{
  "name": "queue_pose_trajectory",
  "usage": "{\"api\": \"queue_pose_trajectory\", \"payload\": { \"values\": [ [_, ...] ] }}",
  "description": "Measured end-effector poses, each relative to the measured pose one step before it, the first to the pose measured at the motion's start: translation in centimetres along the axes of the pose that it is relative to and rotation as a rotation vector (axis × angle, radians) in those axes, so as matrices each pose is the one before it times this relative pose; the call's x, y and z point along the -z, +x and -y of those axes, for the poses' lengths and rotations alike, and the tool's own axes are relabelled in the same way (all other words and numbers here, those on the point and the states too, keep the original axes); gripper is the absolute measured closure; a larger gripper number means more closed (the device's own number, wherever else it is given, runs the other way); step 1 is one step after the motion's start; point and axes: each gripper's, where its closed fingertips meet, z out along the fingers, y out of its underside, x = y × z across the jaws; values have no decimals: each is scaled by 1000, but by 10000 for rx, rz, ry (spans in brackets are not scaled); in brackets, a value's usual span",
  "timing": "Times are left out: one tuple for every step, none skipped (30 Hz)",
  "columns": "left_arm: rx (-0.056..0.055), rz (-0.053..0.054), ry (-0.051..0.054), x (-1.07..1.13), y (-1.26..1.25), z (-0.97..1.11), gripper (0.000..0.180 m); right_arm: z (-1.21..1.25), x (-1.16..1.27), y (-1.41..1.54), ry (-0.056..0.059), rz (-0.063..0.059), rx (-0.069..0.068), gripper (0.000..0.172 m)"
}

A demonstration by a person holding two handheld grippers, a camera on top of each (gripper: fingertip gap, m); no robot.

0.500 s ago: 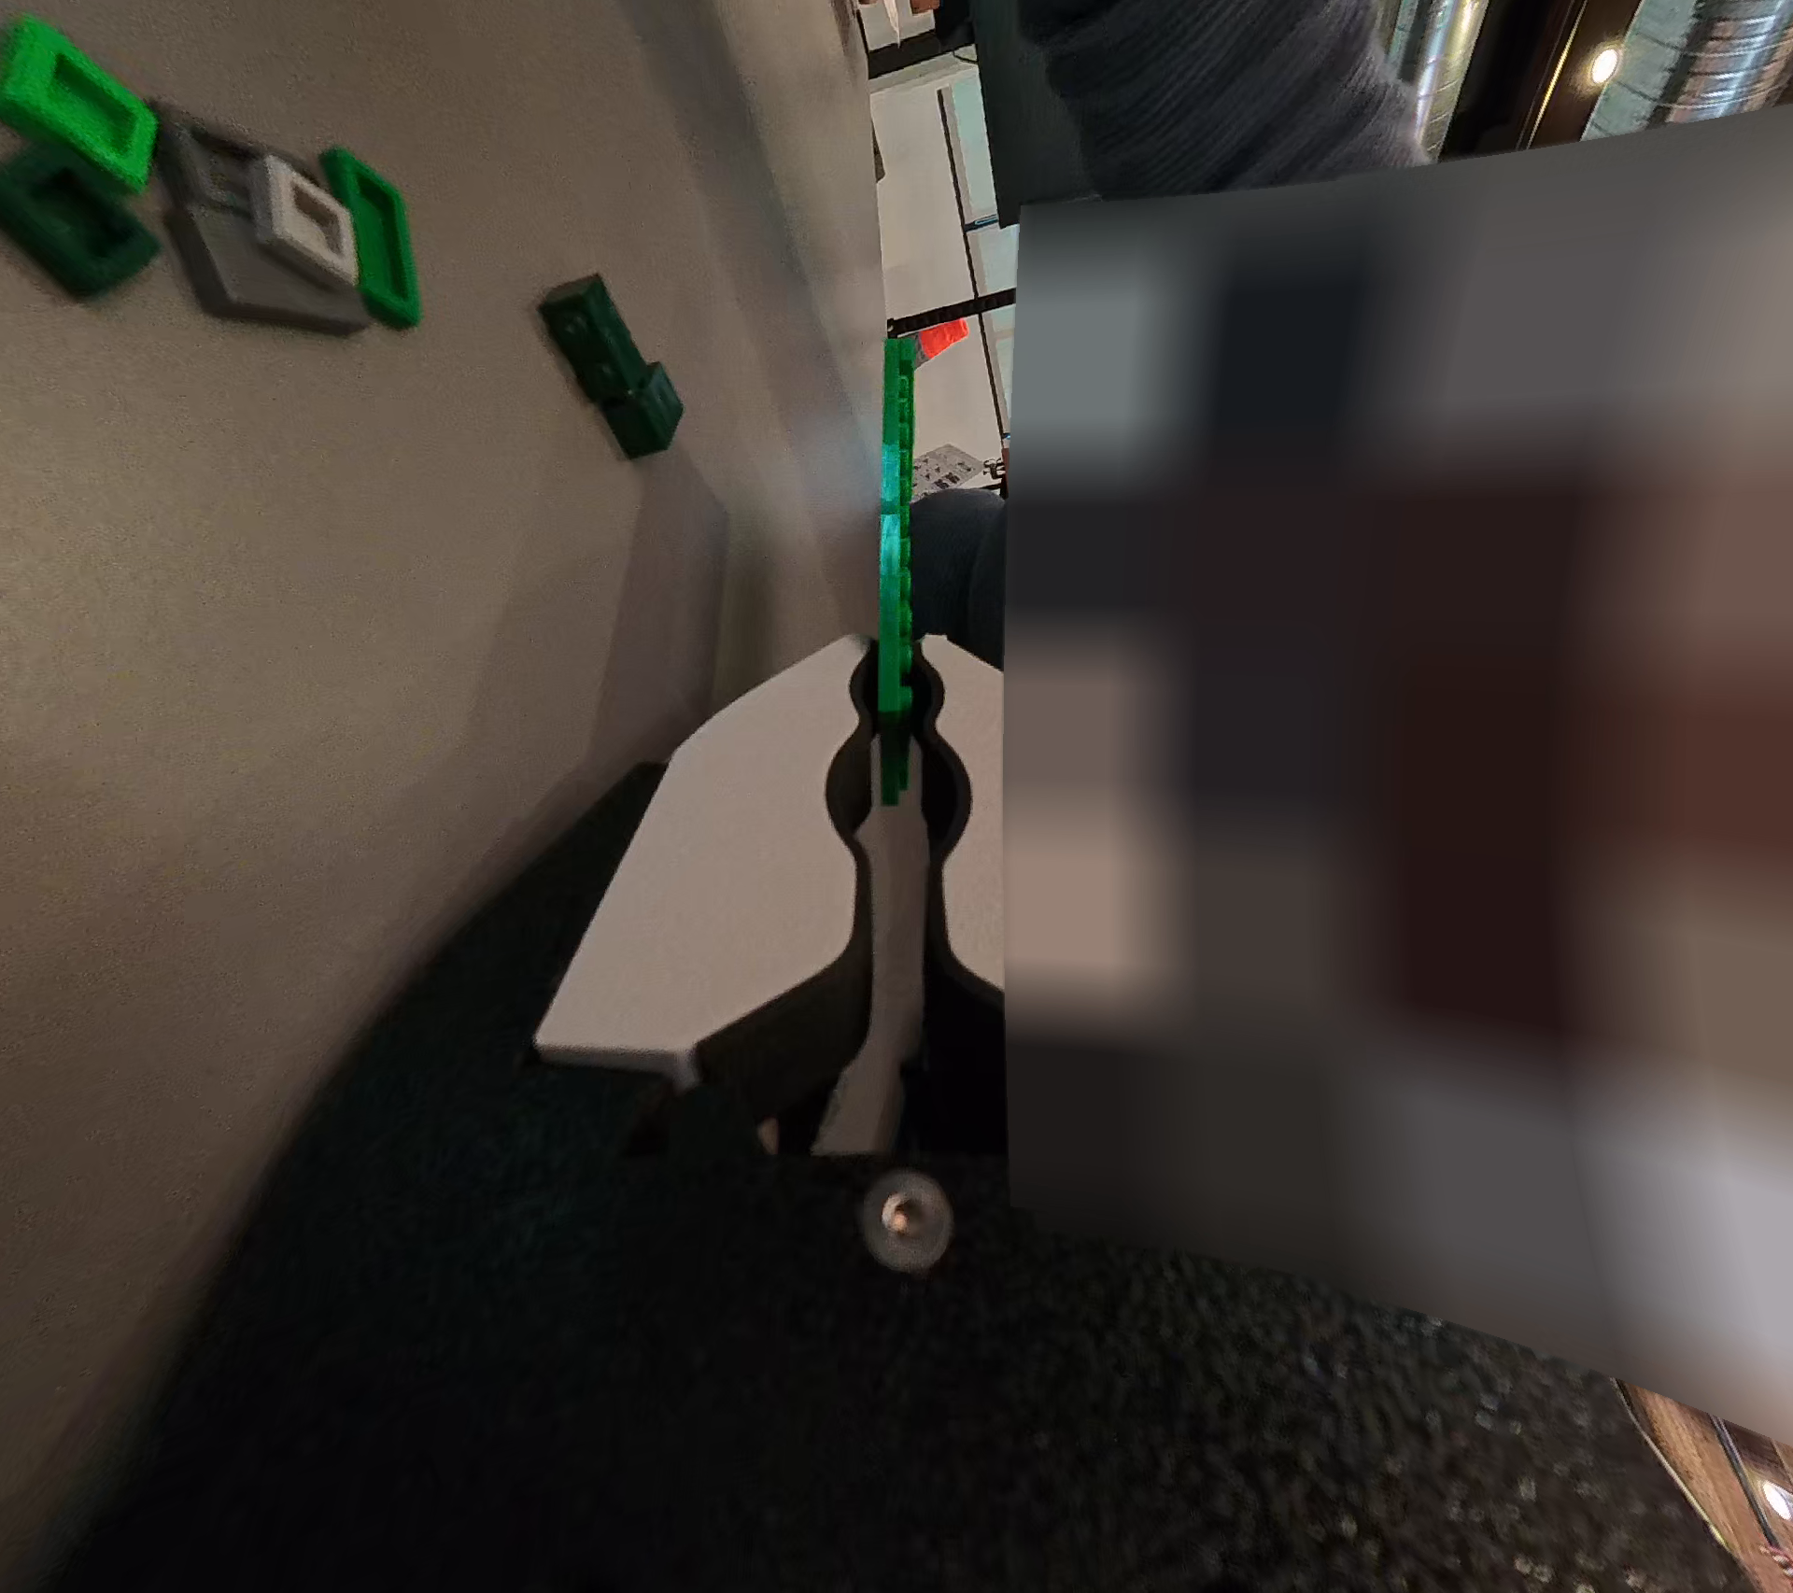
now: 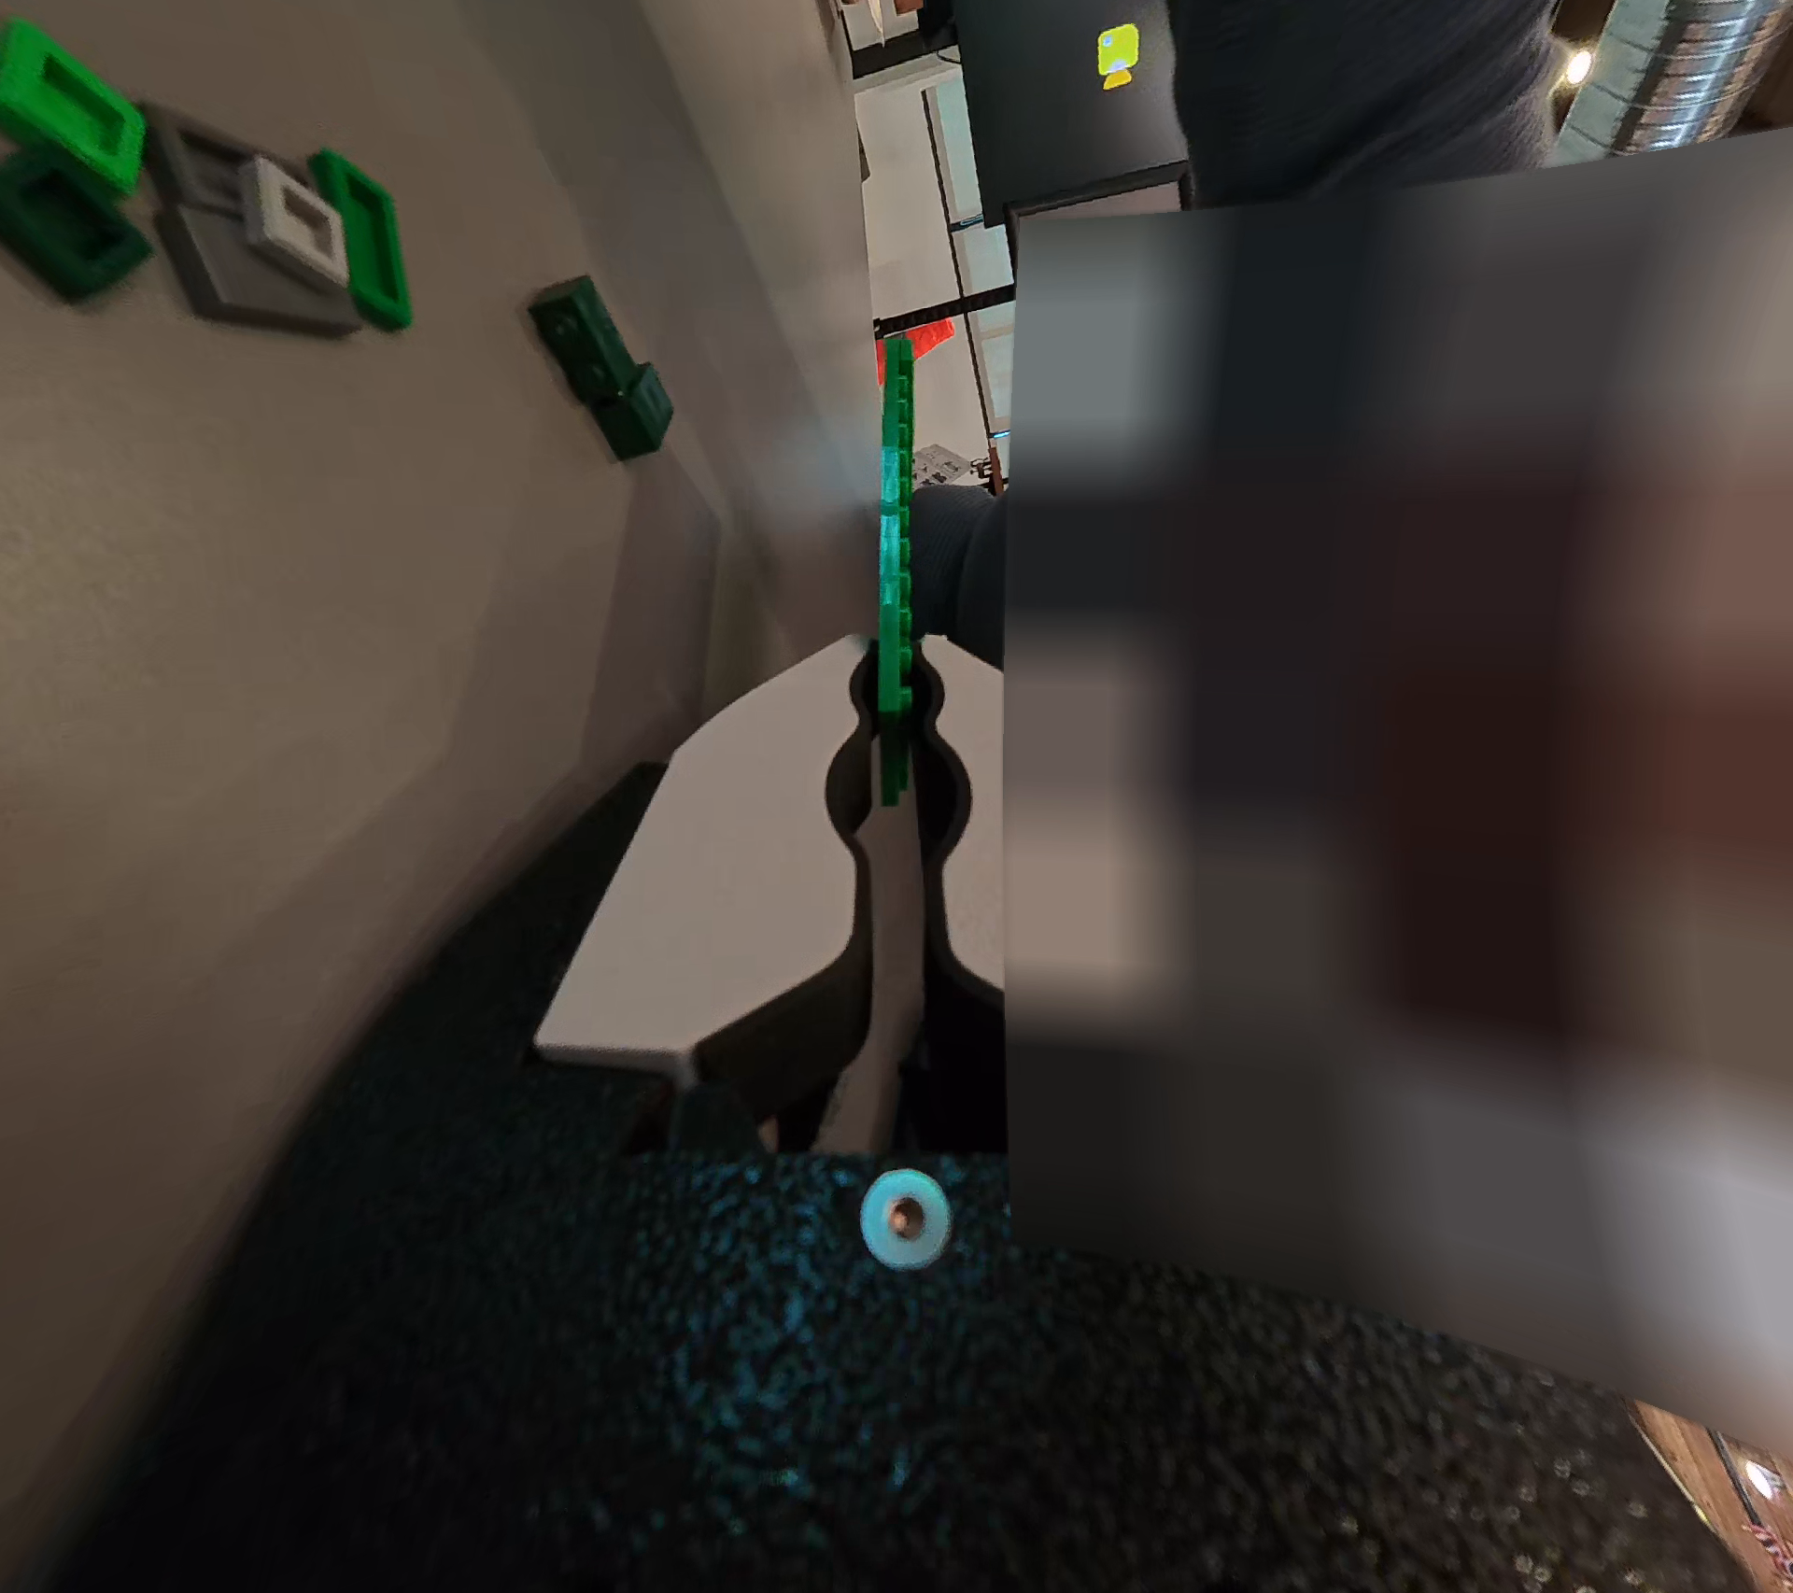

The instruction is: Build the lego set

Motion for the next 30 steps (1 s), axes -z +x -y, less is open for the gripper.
{"api": "queue_pose_trajectory", "payload": {
  "values": [
    [3,-19,0,-2,25,9,176,-516,143,-244,-218,-9,102,168],
    [3,-25,0,-3,-6,-1,176,-597,111,-323,-149,4,54,171],
    [-1,-20,-3,-17,0,-25,176,-629,68,-455,-109,147,-36,172],
    [-5,-24,-4,6,10,22,176,-576,36,-581,-63,266,51,172],
    [0,-12,13,-11,23,29,176,-534,-23,-535,7,187,174,172],
    [-10,3,14,-17,2,9,176,-657,-129,-206,-71,-39,184,172],
    [-6,0,14,-20,-4,16,176,-641,-91,-25,-96,-171,244,172],
    [-6,5,7,-1,4,-7,176,-949,-255,58,-156,-211,293,172],
    [-6,5,3,-12,10,8,176,-788,-117,-79,-163,-213,486,170],
    [-5,-1,8,-31,-5,-17,176,-760,-26,-135,-133,-247,674,170],
    [-3,-10,7,42,14,32,176,-601,62,-147,-10,-317,782,169],
    [-2,-15,9,28,30,1,176,-443,151,-654,185,-79,896,170],
    [-2,-6,8,12,-7,21,176,-454,223,-717,205,-83,647,170],
    [-2,-9,9,23,-11,12,176,-432,257,-811,183,26,421,171],
    [4,-16,7,-5,33,12,176,-274,262,-1166,264,252,385,171],
    [8,-31,17,-6,59,49,176,-389,231,-983,219,169,234,172],
    [11,-55,58,29,38,69,176,-435,200,-1103,83,248,137,172],
    [26,-83,109,30,52,147,176,-406,158,-1226,59,344,168,170],
    [0,-30,39,67,31,39,176,-350,143,-907,95,124,229,169],
    [-8,25,-18,17,-23,-40,176,-431,174,-469,83,-162,185,169],
    [0,3,-1,28,11,20,176,-191,152,-417,81,-144,186,169],
    [-1,-3,-2,-8,5,-5,176,-2,132,-225,170,-277,220,172],
    [4,-7,2,8,11,5,176,248,99,203,202,-539,185,172],
    [2,-13,2,18,8,5,176,387,23,158,147,-463,173,172],
    [3,-14,6,56,10,9,176,612,-46,-302,236,-145,311,172],
    [0,-2,3,-12,3,1,176,723,-135,-333,227,-85,414,172],
    [1,-1,3,-55,-10,9,176,643,-236,-249,127,-74,503,172],
    [-1,2,0,22,8,-2,176,435,-341,-532,13,191,587,172],
    [-4,7,1,-8,1,-8,176,261,-449,-252,-120,92,452,168],
    [-2,4,3,-10,-14,-10,176,106,-561,-222,-202,188,364,164]
  ]
}}
